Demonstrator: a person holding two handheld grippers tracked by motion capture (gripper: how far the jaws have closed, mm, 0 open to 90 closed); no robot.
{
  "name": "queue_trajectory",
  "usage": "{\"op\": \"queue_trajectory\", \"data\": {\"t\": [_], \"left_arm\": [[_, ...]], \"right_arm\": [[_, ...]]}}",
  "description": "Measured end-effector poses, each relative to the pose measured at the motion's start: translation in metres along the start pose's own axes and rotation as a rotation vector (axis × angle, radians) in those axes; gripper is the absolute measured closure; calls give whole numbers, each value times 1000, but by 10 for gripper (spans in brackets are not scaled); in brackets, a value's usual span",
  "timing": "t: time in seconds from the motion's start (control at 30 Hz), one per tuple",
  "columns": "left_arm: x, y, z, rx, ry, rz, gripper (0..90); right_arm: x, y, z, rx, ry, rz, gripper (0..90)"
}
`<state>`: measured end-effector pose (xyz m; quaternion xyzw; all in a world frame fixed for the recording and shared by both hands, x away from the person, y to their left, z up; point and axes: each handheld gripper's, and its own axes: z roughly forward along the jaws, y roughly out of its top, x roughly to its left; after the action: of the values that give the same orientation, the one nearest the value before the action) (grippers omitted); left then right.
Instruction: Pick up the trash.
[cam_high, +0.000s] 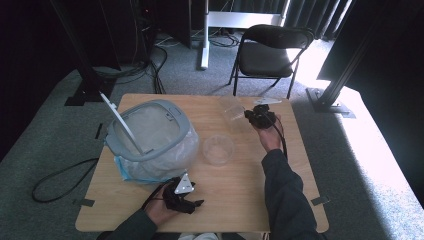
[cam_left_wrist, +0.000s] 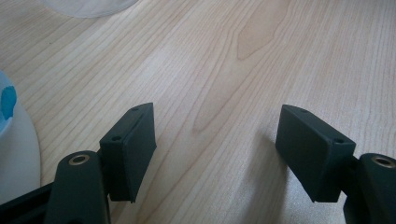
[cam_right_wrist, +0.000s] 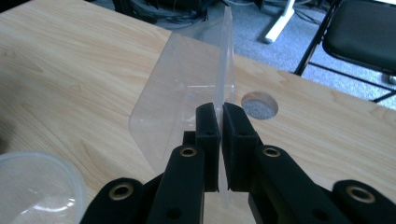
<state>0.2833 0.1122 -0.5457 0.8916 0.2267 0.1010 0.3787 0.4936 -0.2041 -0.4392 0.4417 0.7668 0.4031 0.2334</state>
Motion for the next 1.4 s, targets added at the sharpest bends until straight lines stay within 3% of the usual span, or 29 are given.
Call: {"op": "queue_trajectory", "data": {"t": [0.43,0.77,1.4], "left_arm": [[0,0,0,2,3,3,289],[0,0,0,2,1,2,289],[1,2,1,4,1,3,289]], "right_arm": [[-2,11,-17,-67,50,9,857],[-6,14,-26,-87,81,23,857],[15,41,-33,-134,131,-44,857]]}}
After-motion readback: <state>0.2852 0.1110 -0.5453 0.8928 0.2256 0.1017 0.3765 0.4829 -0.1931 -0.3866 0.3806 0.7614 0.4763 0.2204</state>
